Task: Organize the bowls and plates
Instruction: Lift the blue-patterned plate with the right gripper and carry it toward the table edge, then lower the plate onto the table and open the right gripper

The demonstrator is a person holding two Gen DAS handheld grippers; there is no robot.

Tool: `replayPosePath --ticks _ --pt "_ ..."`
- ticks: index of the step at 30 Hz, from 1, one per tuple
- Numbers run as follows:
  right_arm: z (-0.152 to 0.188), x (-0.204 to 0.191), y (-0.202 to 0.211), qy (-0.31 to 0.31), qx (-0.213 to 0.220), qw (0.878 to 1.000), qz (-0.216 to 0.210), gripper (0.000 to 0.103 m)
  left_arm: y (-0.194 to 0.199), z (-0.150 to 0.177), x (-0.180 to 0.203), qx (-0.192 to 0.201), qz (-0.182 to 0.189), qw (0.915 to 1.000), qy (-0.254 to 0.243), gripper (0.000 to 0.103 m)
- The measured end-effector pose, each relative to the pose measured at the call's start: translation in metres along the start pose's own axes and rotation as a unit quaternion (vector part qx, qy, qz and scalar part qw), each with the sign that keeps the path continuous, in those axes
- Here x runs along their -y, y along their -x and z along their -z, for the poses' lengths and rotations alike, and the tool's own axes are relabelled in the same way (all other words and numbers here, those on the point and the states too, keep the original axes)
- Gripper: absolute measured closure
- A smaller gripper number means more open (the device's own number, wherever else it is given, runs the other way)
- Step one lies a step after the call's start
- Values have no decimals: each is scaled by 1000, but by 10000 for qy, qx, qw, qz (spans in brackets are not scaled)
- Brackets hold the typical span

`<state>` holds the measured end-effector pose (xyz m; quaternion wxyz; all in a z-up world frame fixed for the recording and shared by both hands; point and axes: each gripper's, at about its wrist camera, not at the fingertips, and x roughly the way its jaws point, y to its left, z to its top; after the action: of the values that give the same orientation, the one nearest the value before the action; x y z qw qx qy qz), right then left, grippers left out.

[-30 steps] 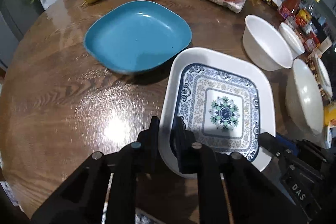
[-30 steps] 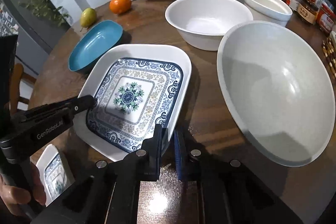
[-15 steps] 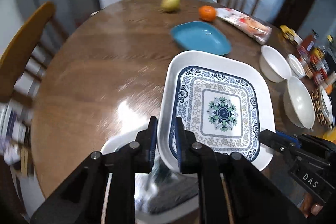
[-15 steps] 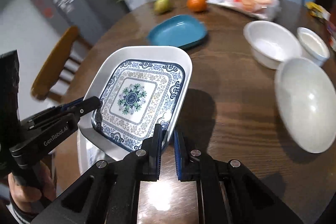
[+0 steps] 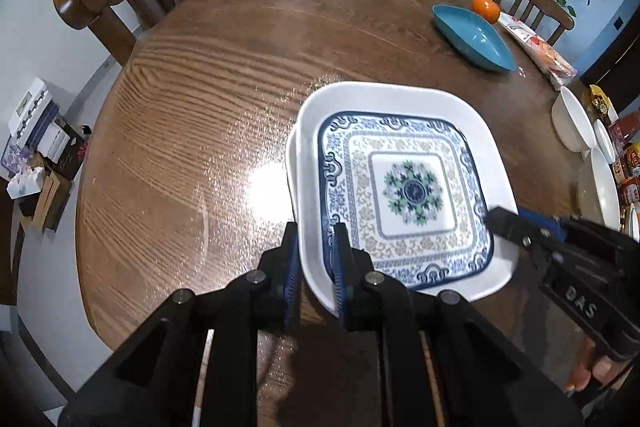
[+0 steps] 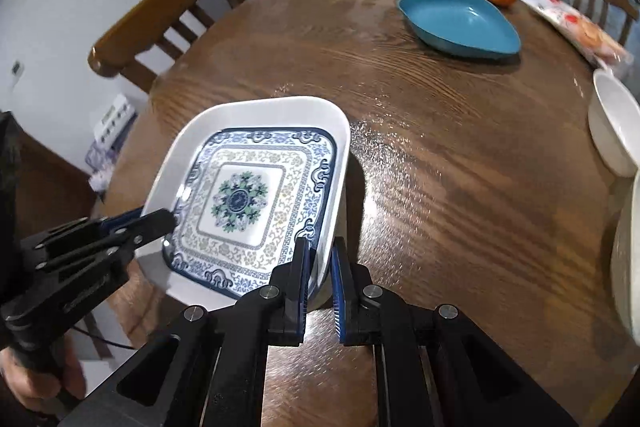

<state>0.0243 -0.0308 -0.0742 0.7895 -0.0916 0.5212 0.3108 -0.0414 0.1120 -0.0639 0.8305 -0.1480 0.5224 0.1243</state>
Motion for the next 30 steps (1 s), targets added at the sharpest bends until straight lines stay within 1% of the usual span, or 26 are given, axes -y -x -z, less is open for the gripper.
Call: replayPosePath --ticks 3,4,5,7,8,9,10,11,12,13,14,17,19,24,26,30 --pt "-6 -3 -6 146 -28 9997 182 91 -1 0 4 -35 0 10000 11 90" --pt "-7 -5 -6 175 -19 9996 223 91 -2 0 6 -59 -4 10000 -2 89" --pt "-9 -5 -7 204 -20 9994 267 91 0 2 5 -40 -9 10000 -1 86" --pt "-10 -4 -5 172 -8 9994 303 91 1 3 3 1 9 10000 8 85" --pt "-11 -4 -4 171 11 9994 305 91 3 0 2 60 -12 10000 43 78" --pt "-12 -2 -1 126 47 9995 293 90 6 2 -2 120 -58 9999 61 62" --pt "-12 -1 2 80 69 9996 263 88 9 0 -3 189 -82 9998 54 54" --pt "-12 2 5 7 127 9997 186 85 13 -4 -4 292 -100 9995 25 40" --pt "-13 7 10 -95 197 9997 135 82 17 -7 -3 384 -128 9992 -22 35" --pt "-13 11 14 -178 248 9994 140 76 21 -13 -1 508 -157 9985 -86 34" --pt "-14 16 18 -274 309 9990 141 72 23 -17 1 564 -142 9982 -118 33" --pt "-17 30 32 -582 492 9970 103 71 23 -28 5 608 -34 9980 -171 27" --pt "-19 40 44 -746 656 9950 111 71 22 -35 13 633 -4 9977 -259 26" --pt "-23 58 70 -1012 952 9900 225 69 23 -52 42 688 180 9960 -541 17" --pt "-23 67 79 -1131 1039 9878 239 65 25 -57 55 734 279 9945 -688 15" --pt "-20 84 98 -1341 1240 9824 383 62 29 -66 76 814 402 9917 -908 8"
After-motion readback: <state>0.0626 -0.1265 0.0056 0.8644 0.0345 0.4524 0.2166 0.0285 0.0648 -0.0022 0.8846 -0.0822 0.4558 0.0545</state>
